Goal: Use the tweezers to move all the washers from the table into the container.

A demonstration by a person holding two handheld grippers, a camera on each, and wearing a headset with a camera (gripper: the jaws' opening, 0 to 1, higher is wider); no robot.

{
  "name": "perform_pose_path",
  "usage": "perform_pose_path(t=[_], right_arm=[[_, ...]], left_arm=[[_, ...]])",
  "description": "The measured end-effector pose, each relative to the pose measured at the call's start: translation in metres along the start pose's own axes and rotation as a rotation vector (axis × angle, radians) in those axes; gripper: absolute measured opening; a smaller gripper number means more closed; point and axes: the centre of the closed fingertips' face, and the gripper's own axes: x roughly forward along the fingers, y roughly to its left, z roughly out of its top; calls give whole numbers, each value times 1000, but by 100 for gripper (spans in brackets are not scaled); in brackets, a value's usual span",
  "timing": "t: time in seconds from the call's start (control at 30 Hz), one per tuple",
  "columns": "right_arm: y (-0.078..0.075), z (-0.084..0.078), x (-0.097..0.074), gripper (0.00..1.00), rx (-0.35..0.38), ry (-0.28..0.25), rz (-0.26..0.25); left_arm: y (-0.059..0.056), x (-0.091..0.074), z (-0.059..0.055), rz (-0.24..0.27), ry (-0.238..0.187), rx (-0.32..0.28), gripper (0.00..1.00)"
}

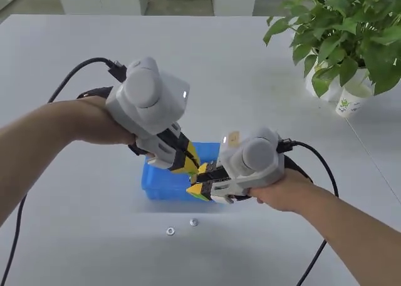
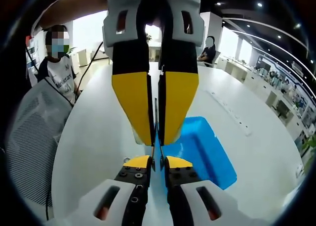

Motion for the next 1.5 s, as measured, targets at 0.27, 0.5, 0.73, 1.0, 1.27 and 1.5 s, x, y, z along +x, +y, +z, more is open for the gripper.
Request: perform_pose_path(t=[0.27, 0.5, 0.73, 1.0, 1.27, 1.5], right_arm=[[11, -1, 3, 12, 2, -4, 12], [19, -8, 7, 12, 1, 7, 25], [25, -15, 11, 12, -3, 21, 32], [31, -26, 16, 12, -13, 39, 31], [36, -32, 20, 12, 1, 42, 44], [35, -34, 22, 12, 10, 38, 42]], left_arm=[[-9, 1, -2, 0, -9, -12, 6], [-17, 7, -7, -5, -9, -16, 6], [-22, 13, -11, -14, -12, -17, 6], [-27, 23, -19, -24, -11, -8, 6], [-31, 30, -24, -37, -11, -9, 6], [-30, 31, -26, -41, -10, -13, 6]])
